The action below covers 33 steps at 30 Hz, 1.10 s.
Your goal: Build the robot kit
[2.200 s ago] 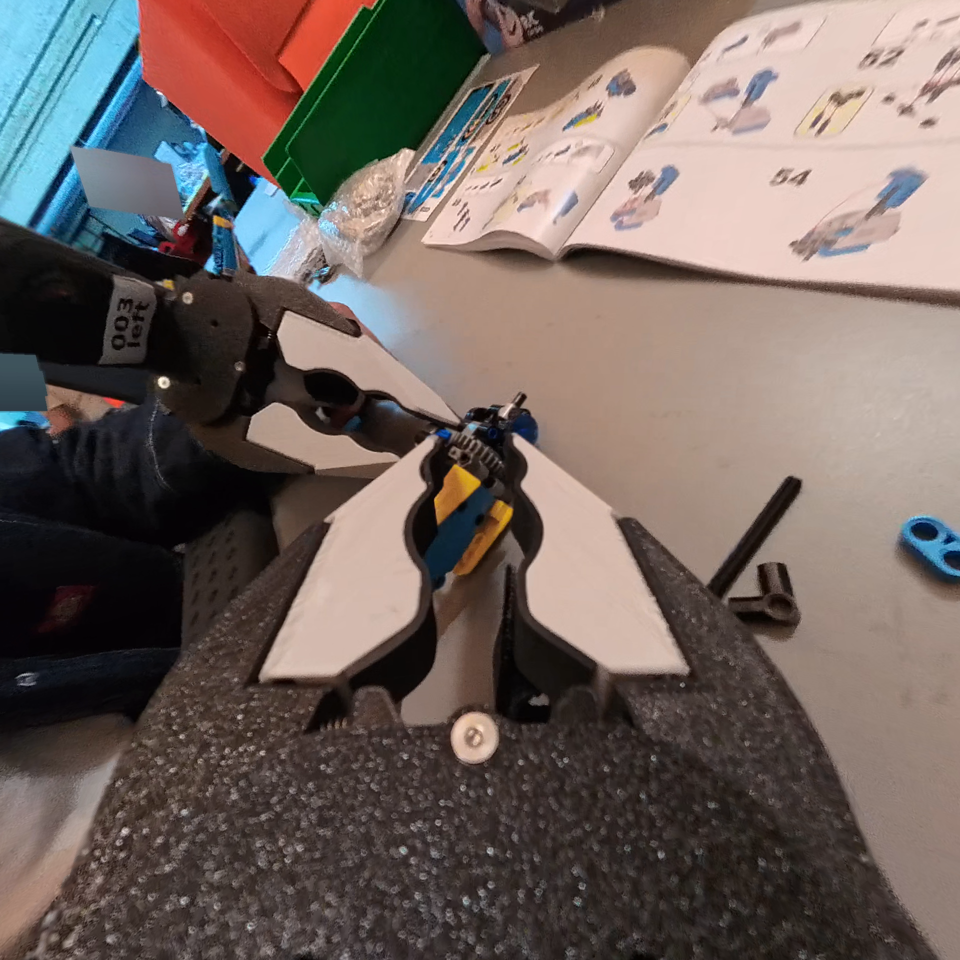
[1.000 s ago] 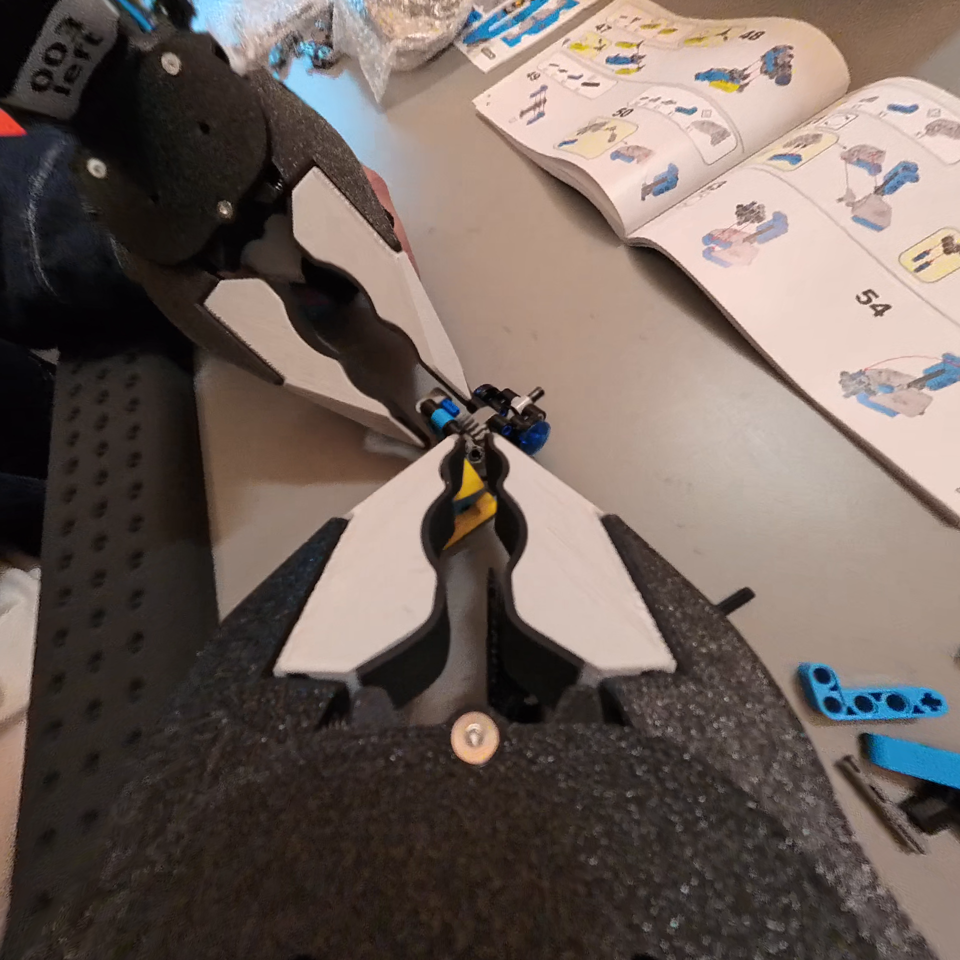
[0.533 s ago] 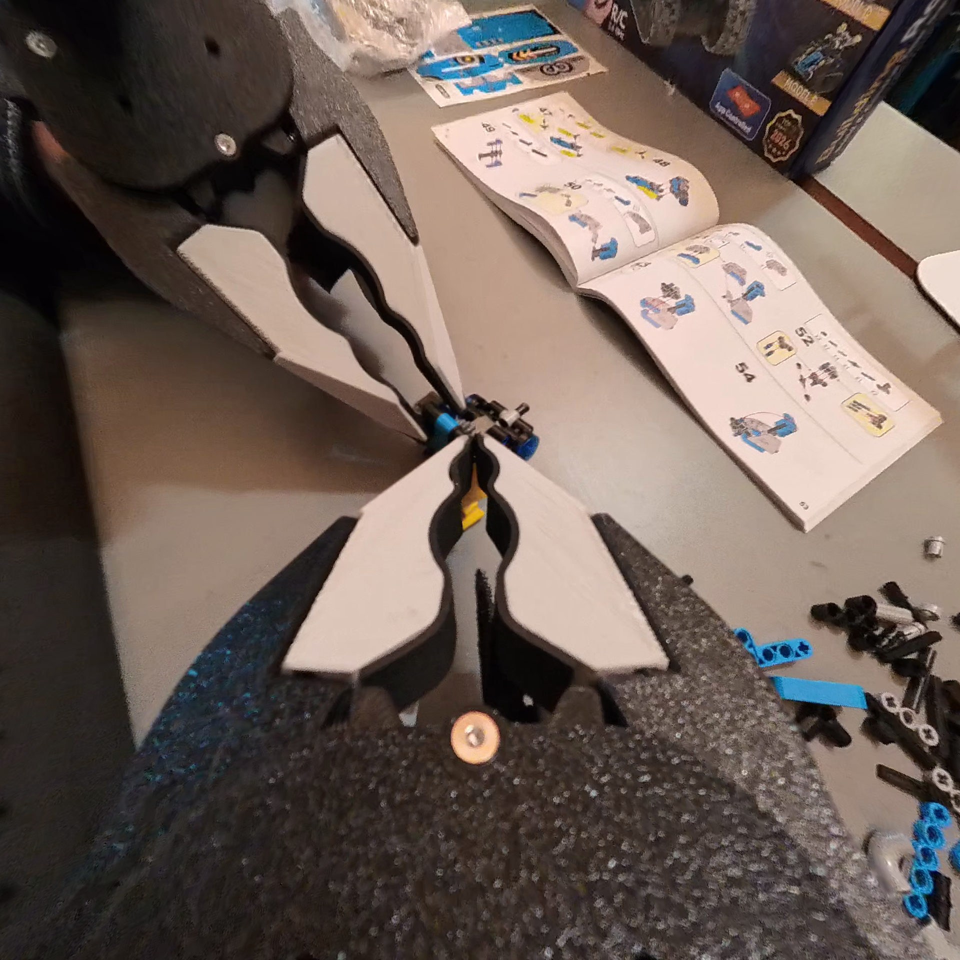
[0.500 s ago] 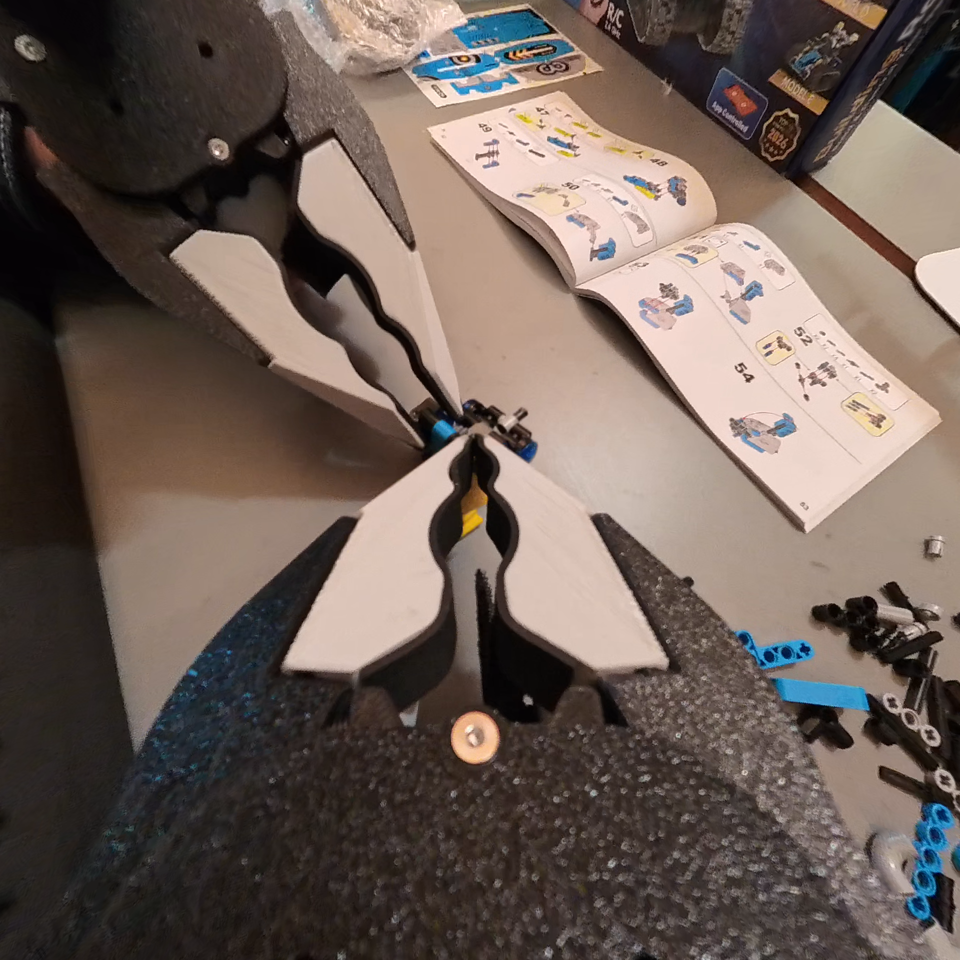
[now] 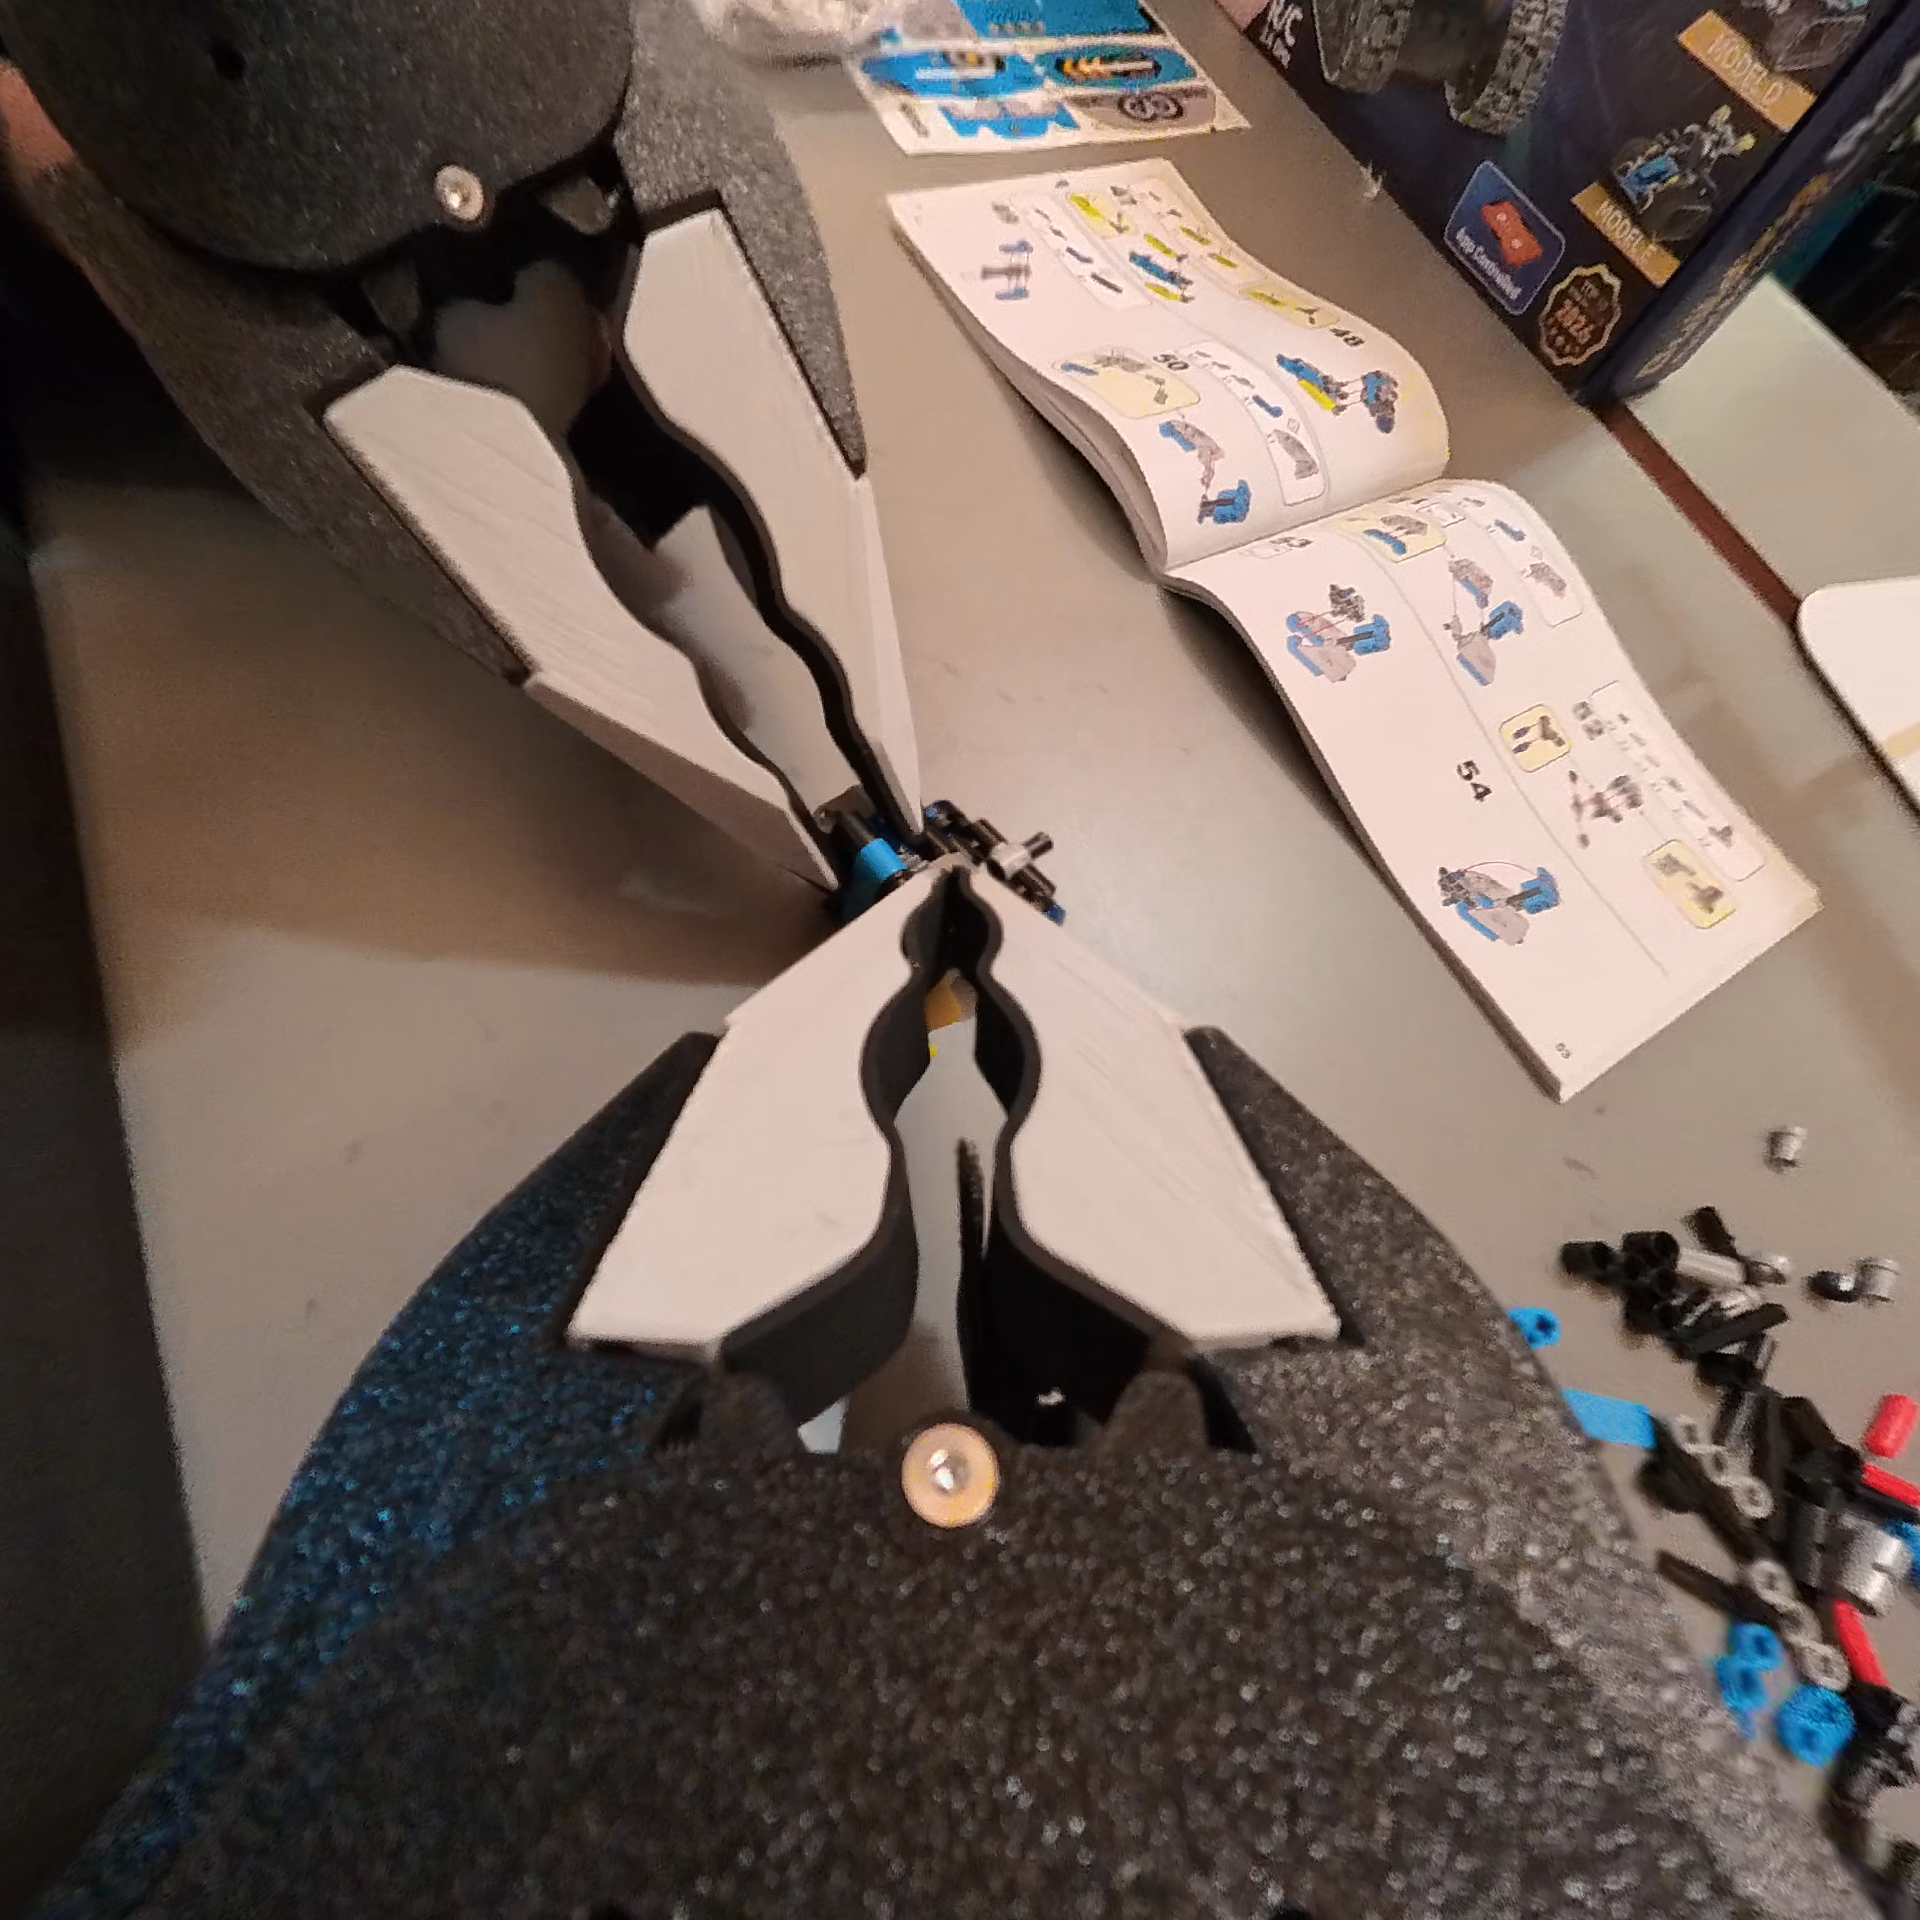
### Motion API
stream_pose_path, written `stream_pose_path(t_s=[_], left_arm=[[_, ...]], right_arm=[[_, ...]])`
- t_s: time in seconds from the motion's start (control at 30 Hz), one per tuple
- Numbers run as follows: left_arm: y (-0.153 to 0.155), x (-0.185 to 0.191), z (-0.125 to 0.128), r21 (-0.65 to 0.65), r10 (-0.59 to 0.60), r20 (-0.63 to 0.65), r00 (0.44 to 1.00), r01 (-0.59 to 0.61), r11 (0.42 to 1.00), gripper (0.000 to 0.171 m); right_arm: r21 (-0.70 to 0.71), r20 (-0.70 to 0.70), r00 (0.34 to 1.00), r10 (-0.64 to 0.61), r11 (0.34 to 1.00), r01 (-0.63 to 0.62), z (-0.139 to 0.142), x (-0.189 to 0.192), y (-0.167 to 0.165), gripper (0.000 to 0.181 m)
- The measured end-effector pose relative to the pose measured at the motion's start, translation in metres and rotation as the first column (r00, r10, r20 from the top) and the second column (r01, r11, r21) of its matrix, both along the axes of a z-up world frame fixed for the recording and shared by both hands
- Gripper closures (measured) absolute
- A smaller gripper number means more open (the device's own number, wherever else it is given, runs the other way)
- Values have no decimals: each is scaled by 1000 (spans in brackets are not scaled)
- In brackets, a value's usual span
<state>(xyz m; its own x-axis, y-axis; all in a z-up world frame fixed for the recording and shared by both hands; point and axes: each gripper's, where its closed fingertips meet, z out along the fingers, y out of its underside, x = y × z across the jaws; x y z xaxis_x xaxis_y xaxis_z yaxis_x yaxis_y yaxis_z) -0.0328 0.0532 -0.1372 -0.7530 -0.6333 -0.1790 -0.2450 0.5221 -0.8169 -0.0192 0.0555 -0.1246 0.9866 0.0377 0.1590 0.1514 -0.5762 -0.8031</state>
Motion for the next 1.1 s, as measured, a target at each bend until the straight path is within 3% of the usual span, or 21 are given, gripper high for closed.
stream_pose_path(t_s=[0.1,0.23,0.47,0.6,0.77,0.97,1.0,1.1], left_arm=[[0,0,0,2,-1,2,1000,1,1000,158],[0,-1,0,7,-1,4,1000,1,1000,158],[0,-1,0,14,-4,10,1000,4,1000,158],[-1,-1,0,17,-10,15,1000,9,1000,158],[-1,-1,0,32,-14,26,1000,13,999,158],[1,0,0,19,-19,20,1000,18,1000,158],[1,-1,0,20,-20,21,1000,19,1000,158],[1,-2,0,-3,-32,-2,999,32,999,158]], right_arm=[[98,-104,994,-38,994,48,19,8,-7,181],[37,-141,989,-33,999,39,7,8,-11,181],[-20,-13,1000,-6,1000,5,-1,1,-6,181],[-80,130,991,28,997,-17,-2,-2,-7,181],[-107,155,987,50,994,-34,-3,-3,-6,181],[36,-52,999,-17,999,18,11,7,-10,181],[61,-86,996,8,998,-3,16,7,-14,179],[93,-153,968,201,978,-189,13,-12,-29,135]])
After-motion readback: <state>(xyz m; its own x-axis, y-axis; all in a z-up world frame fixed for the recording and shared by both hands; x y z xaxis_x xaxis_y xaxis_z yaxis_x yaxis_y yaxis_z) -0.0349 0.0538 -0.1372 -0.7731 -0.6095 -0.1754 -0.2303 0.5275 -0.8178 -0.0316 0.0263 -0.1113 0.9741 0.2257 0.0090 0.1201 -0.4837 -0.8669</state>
